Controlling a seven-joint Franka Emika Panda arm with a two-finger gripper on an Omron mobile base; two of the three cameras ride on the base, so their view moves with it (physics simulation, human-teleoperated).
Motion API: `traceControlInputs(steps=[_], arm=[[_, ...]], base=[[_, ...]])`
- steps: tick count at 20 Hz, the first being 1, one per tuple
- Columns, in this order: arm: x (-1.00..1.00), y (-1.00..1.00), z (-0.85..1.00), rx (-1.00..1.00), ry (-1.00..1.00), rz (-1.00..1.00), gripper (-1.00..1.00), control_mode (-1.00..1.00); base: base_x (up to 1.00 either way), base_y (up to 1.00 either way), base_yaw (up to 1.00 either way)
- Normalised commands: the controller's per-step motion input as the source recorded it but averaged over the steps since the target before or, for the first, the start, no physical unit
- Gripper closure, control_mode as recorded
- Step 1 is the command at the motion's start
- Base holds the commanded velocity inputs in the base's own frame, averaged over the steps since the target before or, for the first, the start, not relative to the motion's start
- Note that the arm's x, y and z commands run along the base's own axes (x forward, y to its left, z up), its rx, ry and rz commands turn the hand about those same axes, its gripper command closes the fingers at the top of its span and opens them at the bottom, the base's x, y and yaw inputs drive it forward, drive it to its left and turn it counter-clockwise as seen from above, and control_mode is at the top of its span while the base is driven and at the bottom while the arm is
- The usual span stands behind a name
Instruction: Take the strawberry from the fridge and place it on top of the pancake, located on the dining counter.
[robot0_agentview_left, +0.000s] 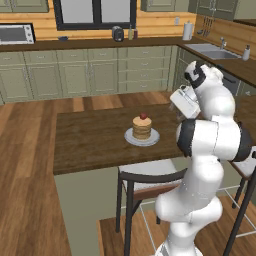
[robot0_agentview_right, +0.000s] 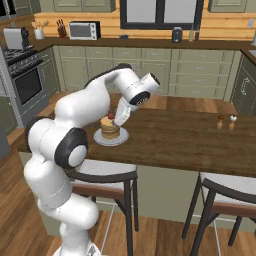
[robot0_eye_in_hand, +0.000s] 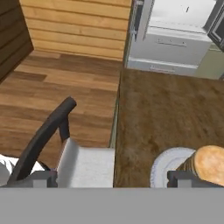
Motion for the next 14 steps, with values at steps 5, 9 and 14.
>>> traceControlInputs(steps=[5, 9, 14], arm=[[-1.0, 0.0, 0.95, -0.07, 0.08, 0.0, -1.0, -1.0], [-1.0, 0.0, 0.33, -0.14, 0.16, 0.0, -1.0, -1.0], [-1.0, 0.18, -0.08, -0.22, 0.01, 0.0, -1.0, -1.0]], base=[[0.0, 0.0, 0.0], [0.0, 0.0, 0.0], [0.0, 0.0, 0.0]])
